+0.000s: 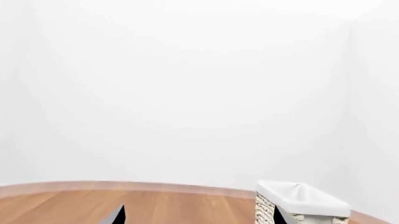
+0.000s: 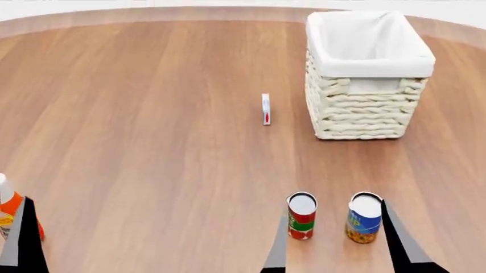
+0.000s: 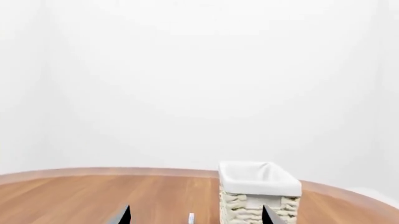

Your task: Pick up the tomato sauce, and put it in the basket.

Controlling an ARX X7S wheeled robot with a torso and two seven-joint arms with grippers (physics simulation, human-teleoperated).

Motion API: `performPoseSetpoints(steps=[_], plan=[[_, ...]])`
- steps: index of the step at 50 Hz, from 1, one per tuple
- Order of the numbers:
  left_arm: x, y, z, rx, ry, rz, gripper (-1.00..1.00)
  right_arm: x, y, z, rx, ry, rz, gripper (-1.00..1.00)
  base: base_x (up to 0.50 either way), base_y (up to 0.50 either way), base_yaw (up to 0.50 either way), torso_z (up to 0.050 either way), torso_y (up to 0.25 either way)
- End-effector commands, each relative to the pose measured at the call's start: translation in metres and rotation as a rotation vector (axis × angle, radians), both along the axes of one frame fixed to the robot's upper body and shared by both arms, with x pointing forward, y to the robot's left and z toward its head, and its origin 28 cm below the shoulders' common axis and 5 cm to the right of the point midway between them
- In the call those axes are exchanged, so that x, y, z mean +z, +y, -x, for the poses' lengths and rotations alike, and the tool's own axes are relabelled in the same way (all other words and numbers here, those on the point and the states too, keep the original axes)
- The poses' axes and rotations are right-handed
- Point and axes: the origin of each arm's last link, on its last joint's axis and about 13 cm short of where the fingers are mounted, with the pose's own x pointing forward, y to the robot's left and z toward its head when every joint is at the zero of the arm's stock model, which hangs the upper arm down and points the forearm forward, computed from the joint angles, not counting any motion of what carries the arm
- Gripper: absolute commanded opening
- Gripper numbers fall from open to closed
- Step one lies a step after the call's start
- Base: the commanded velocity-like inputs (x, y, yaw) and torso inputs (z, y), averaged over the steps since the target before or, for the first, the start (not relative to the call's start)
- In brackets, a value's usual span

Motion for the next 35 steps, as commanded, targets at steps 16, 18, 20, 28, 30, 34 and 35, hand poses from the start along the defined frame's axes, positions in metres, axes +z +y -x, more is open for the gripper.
performPoseSetpoints(steps=[16,18,20,28,30,34,35], plan=[[-0.0009,0.0003,-0.0034,-0.001,0.001,0.007,1.00,-0.0019,-0.0016,-0.0004,0.005,0.010,-0.014,1.00,0.50,0.00,0.00,0.000,0.000],[-0.0014,-0.0001,-0.0031,-0.001,0.001,0.005,1.00,-0.0019,-0.0012,-0.0001,0.006,0.010,-0.013,1.00,0.50,0.00,0.00,0.000,0.000],[-0.0009,-0.0002,-0.0024,-0.003,0.000,0.004,1.00,-0.0017,-0.0013,0.0004,0.007,0.010,-0.013,1.00,0.50,0.00,0.00,0.000,0.000],[-0.0007,0.0004,0.0002,-0.004,-0.001,0.008,1.00,-0.0018,-0.0014,0.0018,0.007,0.010,-0.014,1.00,0.50,0.00,0.00,0.000,0.002],[-0.0001,0.0002,0.0015,-0.005,-0.005,0.004,1.00,-0.0013,-0.0012,0.0021,0.009,0.010,-0.012,1.00,0.50,0.00,0.00,0.000,0.000],[-0.0003,0.0010,0.0007,-0.003,-0.004,0.007,1.00,-0.0015,-0.0005,0.0030,0.012,0.009,-0.012,1.00,0.50,0.00,0.00,0.000,0.000],[-0.0013,0.0010,0.0002,-0.003,-0.002,0.006,1.00,-0.0018,-0.0004,0.0033,0.013,0.011,-0.011,1.00,0.50,0.00,0.00,0.000,0.000]])
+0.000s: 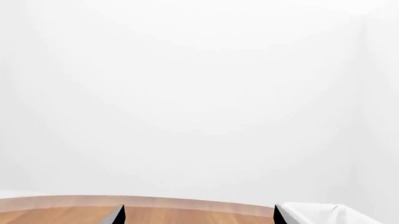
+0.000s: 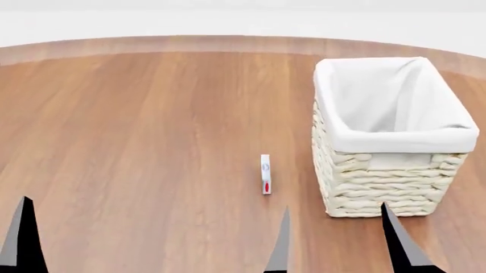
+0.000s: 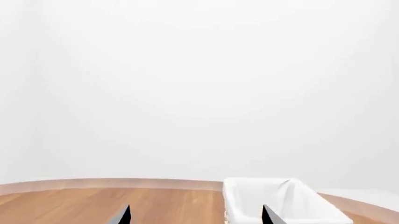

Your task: Pick up the tomato sauce, and put it in the basket.

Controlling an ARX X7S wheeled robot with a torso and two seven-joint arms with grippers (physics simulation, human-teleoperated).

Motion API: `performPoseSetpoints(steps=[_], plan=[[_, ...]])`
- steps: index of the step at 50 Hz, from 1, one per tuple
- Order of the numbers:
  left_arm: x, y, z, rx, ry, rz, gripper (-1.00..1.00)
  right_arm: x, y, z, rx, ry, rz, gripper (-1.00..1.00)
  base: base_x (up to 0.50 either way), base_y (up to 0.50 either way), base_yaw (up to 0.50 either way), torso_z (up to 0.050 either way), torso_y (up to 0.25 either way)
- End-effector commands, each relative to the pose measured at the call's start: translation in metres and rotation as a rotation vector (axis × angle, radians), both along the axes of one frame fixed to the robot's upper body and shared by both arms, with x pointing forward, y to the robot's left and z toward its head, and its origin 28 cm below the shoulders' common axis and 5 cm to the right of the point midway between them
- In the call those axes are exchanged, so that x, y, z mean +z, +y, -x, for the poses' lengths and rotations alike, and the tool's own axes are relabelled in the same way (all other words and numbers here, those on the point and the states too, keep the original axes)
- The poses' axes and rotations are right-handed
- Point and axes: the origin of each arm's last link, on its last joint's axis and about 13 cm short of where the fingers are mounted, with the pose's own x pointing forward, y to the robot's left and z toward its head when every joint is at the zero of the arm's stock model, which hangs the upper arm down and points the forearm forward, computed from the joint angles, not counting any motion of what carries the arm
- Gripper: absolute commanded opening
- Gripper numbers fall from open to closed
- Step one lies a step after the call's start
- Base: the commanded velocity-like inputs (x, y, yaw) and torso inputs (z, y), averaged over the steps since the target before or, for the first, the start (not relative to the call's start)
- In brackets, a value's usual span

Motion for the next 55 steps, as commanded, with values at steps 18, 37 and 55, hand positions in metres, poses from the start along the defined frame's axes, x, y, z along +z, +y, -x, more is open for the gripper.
performPoseSetpoints(steps=[18,37,55], plan=[[-0.004,0.001,0.001,0.001,0.012,0.003,1.00,0.000,-0.001,0.002,-0.004,0.000,-0.024,1.00,0.33,0.00,0.00,0.000,0.001],[-0.012,0.002,-0.002,-0.001,0.023,0.006,1.00,-0.008,-0.002,0.020,-0.015,0.017,-0.005,1.00,0.00,0.00,0.00,0.000,0.000],[-0.020,-0.001,-0.004,-0.020,0.039,0.011,1.00,-0.030,-0.007,0.054,-0.057,0.053,-0.004,1.00,0.00,0.00,0.00,0.000,0.000]])
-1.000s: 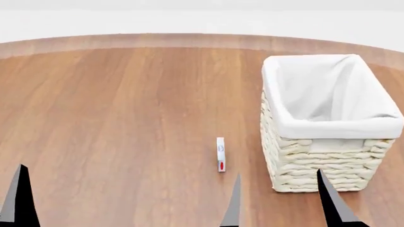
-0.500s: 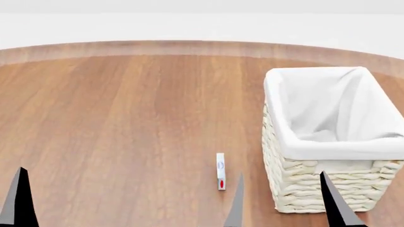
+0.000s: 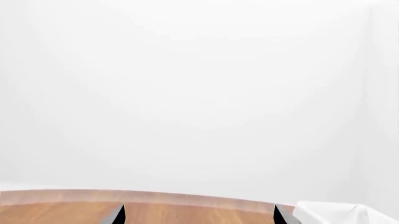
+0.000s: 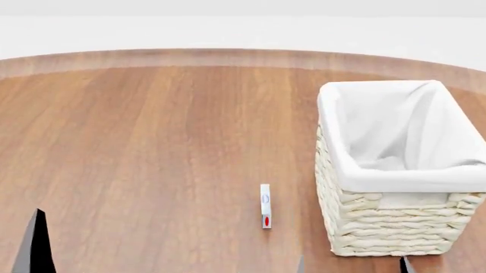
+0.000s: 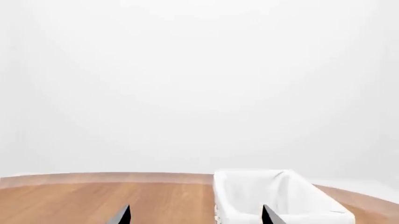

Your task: Pick up the tomato sauce, and put it in the basket.

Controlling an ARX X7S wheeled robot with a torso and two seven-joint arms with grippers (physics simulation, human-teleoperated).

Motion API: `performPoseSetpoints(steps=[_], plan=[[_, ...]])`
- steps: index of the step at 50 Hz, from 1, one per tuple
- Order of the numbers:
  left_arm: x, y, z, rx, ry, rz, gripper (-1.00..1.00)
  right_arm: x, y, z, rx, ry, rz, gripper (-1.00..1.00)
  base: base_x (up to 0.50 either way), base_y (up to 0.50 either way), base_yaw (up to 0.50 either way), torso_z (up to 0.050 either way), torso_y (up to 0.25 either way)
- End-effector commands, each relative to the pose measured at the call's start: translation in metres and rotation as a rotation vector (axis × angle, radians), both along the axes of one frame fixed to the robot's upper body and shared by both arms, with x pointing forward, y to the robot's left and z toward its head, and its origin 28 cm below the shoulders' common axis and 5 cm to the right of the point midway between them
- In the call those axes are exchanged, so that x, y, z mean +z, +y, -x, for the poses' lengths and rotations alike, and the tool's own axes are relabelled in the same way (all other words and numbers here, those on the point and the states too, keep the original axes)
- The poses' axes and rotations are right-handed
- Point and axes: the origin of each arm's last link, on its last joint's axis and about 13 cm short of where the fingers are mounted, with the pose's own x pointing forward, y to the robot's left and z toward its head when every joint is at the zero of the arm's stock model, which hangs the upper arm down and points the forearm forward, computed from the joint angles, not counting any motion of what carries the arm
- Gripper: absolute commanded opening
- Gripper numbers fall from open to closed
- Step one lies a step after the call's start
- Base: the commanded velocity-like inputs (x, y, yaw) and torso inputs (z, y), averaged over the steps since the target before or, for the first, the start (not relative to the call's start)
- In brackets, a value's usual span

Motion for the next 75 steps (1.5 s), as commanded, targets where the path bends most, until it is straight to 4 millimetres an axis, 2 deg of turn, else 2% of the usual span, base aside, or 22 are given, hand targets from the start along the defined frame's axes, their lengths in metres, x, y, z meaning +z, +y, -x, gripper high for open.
performPoseSetpoints(steps=[1,11,21,38,54,66,75], plan=[[-0.004,-0.001,-0.001,-0.010,0.008,0.003,1.00,-0.015,-0.003,0.020,-0.022,0.025,-0.006,1.00,0.00,0.00,0.00,0.000,0.000],[-0.009,0.000,-0.002,-0.005,0.017,0.002,1.00,-0.039,-0.001,0.040,-0.032,0.072,-0.009,1.00,0.00,0.00,0.00,0.000,0.000],[-0.013,0.000,-0.005,-0.003,0.026,0.004,1.00,-0.065,0.000,0.051,-0.044,0.135,0.001,1.00,0.00,0.00,0.00,0.000,0.000],[-0.018,0.002,-0.007,0.000,0.035,0.006,1.00,-0.092,0.004,0.068,-0.052,0.186,-0.009,1.00,0.00,0.00,0.00,0.000,0.000],[-0.018,0.001,-0.007,-0.001,0.038,0.003,1.00,-0.124,0.008,0.081,-0.050,0.263,-0.025,1.00,0.00,0.00,0.00,0.000,0.000],[-0.020,0.002,-0.007,-0.001,0.041,0.005,1.00,-0.150,0.009,0.081,-0.053,0.328,-0.053,1.00,0.00,0.00,0.00,0.000,0.000],[-0.022,0.001,-0.009,-0.001,0.046,0.001,1.00,-0.156,0.010,0.081,-0.049,0.349,-0.059,1.00,0.00,0.00,0.00,0.000,0.000]])
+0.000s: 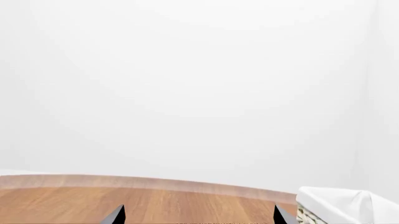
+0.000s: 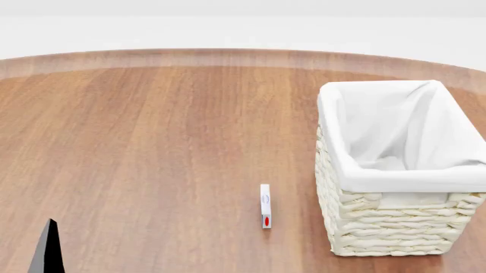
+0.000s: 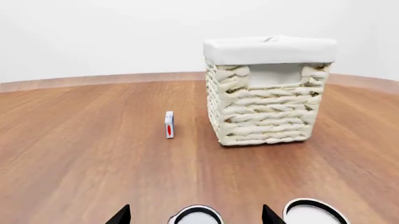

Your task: Pick up the tomato sauce, and put it in the basket.

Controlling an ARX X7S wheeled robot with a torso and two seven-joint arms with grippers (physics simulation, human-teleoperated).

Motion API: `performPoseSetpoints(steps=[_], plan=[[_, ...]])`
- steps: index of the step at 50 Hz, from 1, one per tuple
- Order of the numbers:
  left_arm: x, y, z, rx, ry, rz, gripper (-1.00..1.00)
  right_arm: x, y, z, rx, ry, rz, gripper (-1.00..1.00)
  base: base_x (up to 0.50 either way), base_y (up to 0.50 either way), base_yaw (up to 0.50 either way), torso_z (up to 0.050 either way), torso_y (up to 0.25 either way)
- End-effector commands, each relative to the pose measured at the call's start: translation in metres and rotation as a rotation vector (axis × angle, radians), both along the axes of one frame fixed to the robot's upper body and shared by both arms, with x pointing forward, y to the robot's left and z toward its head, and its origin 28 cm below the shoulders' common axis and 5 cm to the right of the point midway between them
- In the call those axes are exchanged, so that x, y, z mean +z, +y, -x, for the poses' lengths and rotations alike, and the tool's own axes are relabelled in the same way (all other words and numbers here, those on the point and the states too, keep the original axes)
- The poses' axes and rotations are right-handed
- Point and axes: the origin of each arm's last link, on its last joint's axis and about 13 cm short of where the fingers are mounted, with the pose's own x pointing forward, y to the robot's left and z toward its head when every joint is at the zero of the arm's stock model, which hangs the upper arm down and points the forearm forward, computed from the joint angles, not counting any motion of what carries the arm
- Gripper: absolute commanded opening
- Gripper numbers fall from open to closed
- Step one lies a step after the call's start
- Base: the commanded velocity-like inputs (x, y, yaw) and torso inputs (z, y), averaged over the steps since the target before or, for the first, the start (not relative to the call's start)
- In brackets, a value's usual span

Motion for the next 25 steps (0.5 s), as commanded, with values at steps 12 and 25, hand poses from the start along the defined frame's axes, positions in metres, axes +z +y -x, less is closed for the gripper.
performPoseSetpoints(steps=[12,25], plan=[[-0.006,-0.001,-0.002,-0.003,0.013,-0.004,1.00,-0.020,0.001,-0.001,0.002,0.056,-0.021,1.00,0.00,0.00,0.00,0.000,0.000],[-0.008,-0.001,-0.002,-0.002,0.017,0.001,1.00,-0.038,0.000,-0.006,0.004,0.117,-0.036,1.00,0.00,0.00,0.00,0.000,0.000]])
